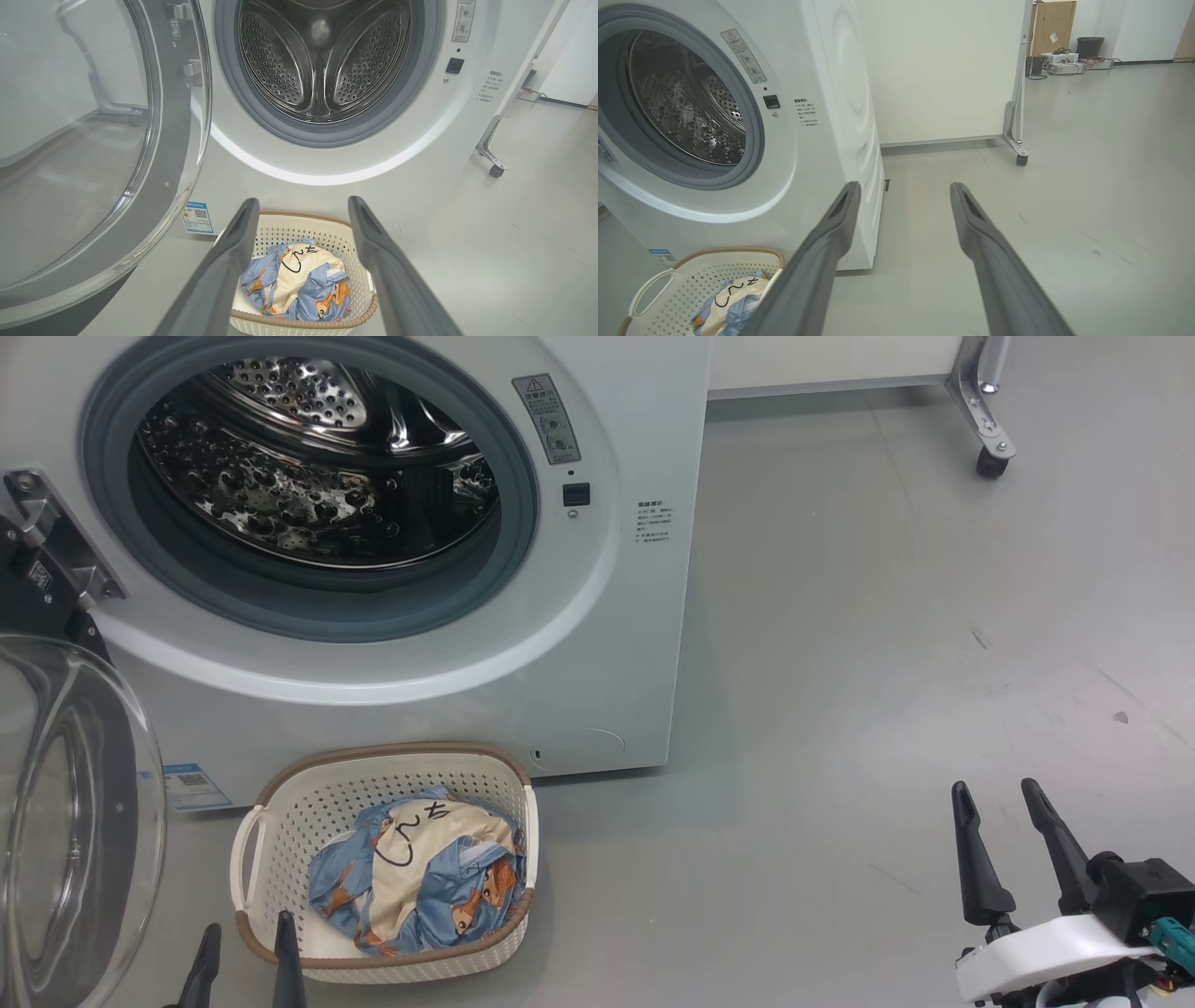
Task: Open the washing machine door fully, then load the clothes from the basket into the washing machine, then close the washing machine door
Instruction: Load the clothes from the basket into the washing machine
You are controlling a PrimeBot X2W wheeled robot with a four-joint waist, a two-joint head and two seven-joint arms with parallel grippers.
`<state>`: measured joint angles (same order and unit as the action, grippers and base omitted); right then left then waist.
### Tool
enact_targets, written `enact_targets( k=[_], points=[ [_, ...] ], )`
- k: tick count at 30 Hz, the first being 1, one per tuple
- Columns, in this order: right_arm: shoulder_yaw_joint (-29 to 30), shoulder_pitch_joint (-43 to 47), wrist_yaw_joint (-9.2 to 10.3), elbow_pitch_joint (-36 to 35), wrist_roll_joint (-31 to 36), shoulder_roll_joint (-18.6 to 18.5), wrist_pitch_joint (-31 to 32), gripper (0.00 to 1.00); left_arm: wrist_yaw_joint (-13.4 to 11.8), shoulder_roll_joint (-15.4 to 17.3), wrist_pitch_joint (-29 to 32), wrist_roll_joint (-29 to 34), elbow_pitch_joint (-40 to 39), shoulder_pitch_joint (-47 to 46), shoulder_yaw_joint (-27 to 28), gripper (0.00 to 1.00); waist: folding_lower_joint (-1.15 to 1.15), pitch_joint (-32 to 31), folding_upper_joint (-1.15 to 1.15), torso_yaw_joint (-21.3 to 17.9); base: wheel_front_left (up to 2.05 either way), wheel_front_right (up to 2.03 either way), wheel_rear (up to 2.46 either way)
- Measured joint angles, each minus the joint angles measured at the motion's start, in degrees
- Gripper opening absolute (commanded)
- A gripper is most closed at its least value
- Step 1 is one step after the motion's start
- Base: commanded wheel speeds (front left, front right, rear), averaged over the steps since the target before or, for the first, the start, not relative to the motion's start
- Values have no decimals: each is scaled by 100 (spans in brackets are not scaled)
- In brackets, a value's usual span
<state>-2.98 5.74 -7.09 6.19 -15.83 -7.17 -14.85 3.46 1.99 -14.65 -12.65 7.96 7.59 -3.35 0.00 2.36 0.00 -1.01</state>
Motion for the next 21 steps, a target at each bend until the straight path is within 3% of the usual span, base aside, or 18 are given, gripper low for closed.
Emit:
enact_targets(
  k=[21],
  points=[
    [-104,-38,0,-41,0,13,0,100,-1,1,0,4,-163,-2,103,100,0,271,0,-126,0,0,0]
  ],
)
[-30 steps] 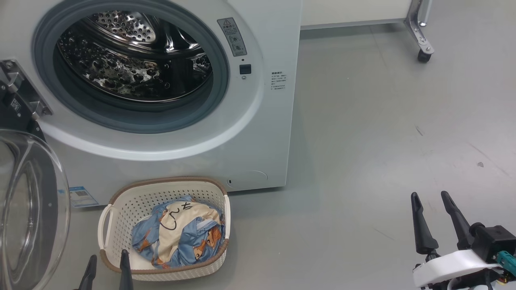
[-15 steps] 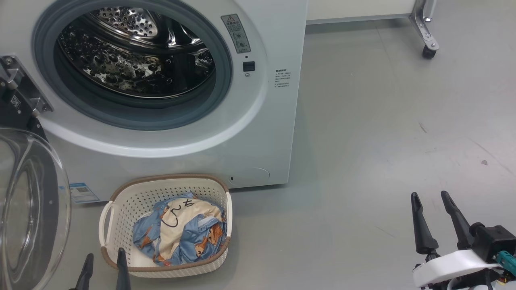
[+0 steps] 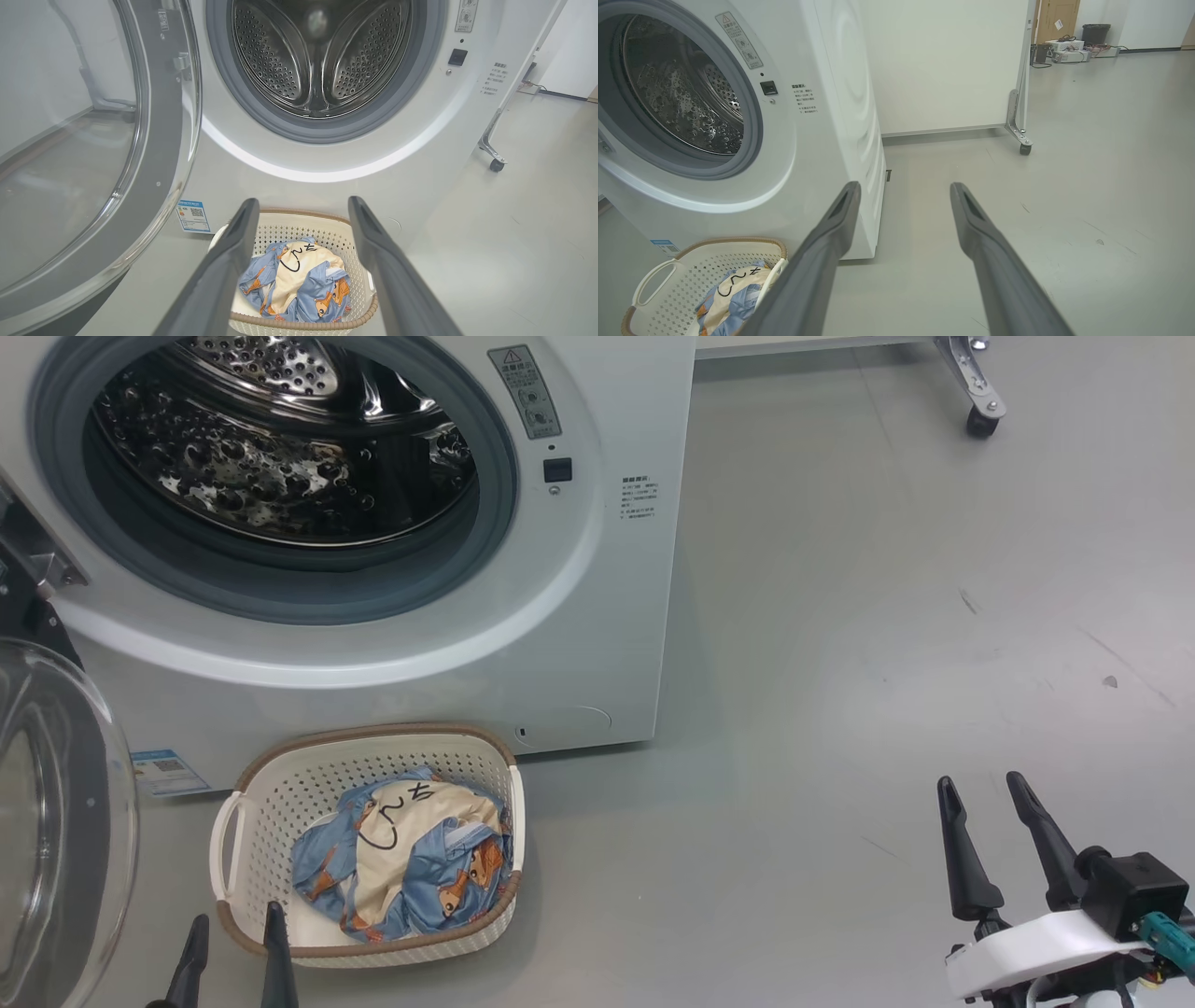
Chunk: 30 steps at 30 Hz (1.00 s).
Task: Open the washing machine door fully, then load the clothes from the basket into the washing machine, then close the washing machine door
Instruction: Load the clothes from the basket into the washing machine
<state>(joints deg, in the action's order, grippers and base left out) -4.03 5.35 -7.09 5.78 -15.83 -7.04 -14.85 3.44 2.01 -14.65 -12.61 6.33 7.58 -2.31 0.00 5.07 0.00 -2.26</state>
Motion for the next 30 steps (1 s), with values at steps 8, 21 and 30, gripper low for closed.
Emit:
enact_targets(
  k=[8,21,30],
  points=[
    [-25,-129,0,-55,-1,2,0,100,0,0,0,73,-32,-15,-29,100,0,255,0,-149,0,0,0],
    [-221,-502,0,-202,-43,65,0,100,-9,8,0,259,386,-526,-123,100,0,884,0,-429,0,0,0],
    [-275,-904,0,-383,-87,155,0,100,-9,158,156,276,805,-1185,-122,100,0,1491,0,-627,0,0,0]
  ],
)
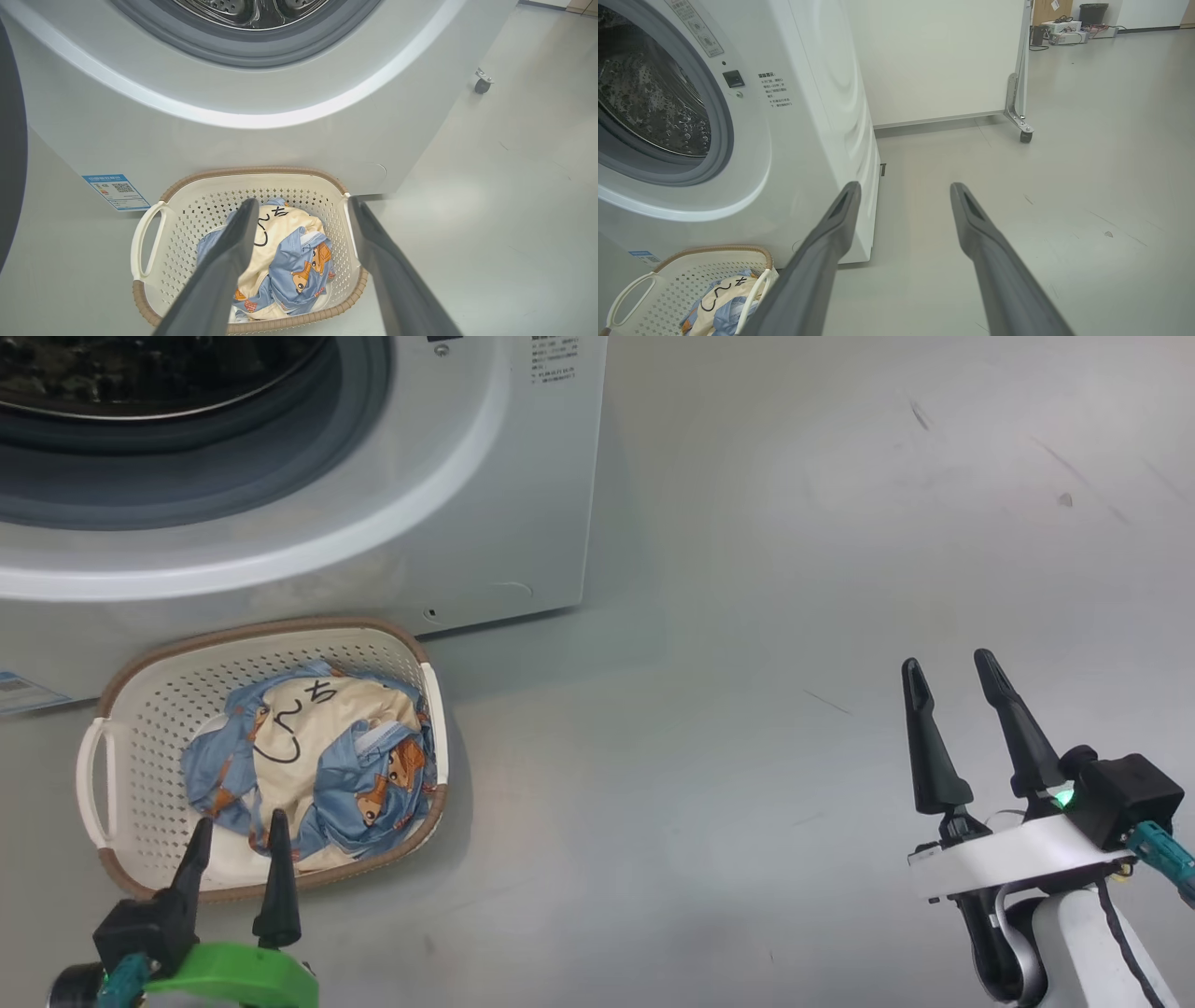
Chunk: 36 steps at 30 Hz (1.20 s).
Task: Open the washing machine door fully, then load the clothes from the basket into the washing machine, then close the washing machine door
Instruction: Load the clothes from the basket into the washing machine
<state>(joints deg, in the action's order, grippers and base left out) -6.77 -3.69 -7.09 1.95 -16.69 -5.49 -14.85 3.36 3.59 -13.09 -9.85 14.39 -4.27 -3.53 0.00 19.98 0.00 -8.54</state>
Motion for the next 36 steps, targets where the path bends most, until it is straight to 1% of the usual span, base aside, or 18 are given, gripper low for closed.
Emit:
enact_targets(
  k=[5,10,15,16,22,31,36],
  points=[
    [-60,-165,0,-35,-5,13,0,100,1,70,92,-3,171,-330,77,100,0,302,0,-90,0,0,0],
    [-121,-386,0,-90,-7,31,0,100,1,218,199,-4,368,-731,183,100,0,692,0,-205,0,0,0],
    [-170,-597,0,-112,-13,53,0,100,1,236,310,-78,619,-1133,283,100,-1,1083,0,-311,0,0,0],
    [-183,-697,0,-120,-13,60,0,100,1,285,356,-77,691,-1298,305,100,-1,1235,0,-350,0,0,0],
    [-216,-966,0,-129,-13,91,0,100,1,477,404,-76,994,-1737,402,100,-1,1655,0,-463,0,0,0],
    [-218,-1134,0,-145,-13,96,-1,100,10,682,606,-75,1475,-2240,442,100,-1,2148,0,-594,0,0,0],
    [-226,-1263,0,-171,-13,94,-1,100,66,832,775,-67,1730,-2514,412,100,-1,2397,0,-641,0,0,0]
  ],
)
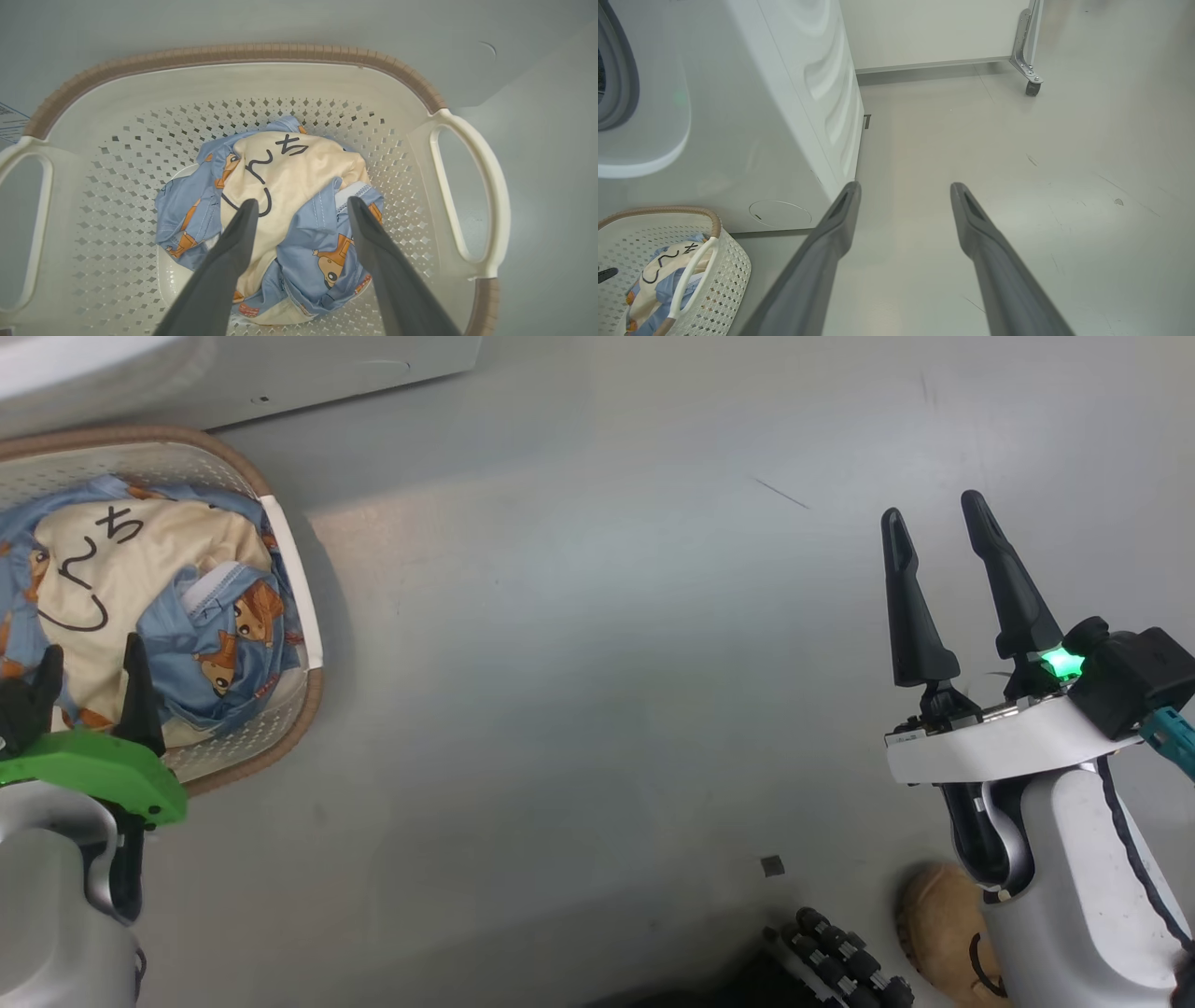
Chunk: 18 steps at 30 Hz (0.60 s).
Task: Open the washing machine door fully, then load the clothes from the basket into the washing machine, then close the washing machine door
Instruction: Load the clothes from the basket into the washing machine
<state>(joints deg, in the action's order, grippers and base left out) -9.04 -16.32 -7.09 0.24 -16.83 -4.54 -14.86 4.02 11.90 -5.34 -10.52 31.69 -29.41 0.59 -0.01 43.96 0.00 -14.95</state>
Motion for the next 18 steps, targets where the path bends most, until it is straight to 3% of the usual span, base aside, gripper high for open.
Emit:
enact_targets(
  k=[18],
  points=[
    [101,-177,0,-258,0,-202,0,100,136,255,231,0,669,-1102,-44,100,0,933,0,-106,0,0,0]
  ],
)
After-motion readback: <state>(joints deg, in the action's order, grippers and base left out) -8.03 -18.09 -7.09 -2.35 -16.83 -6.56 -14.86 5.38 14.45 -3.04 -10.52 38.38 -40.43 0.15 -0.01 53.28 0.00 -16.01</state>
